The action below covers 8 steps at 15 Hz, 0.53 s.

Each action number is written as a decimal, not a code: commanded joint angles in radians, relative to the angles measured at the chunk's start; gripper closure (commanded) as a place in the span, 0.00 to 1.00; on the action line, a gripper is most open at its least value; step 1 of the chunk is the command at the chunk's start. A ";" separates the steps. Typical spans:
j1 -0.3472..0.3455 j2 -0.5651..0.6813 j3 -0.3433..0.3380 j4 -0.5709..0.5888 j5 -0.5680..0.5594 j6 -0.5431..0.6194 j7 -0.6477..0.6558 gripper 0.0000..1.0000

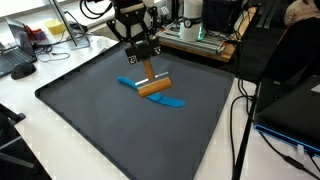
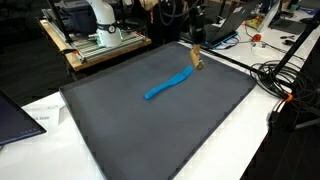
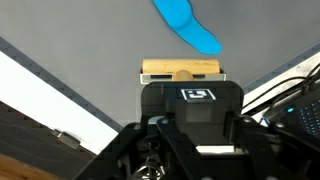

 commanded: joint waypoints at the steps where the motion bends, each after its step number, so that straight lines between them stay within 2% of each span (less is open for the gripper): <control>1: 0.025 -0.001 -0.033 0.002 -0.098 0.016 0.182 0.78; 8: 0.024 0.007 -0.044 0.032 -0.187 -0.052 0.446 0.78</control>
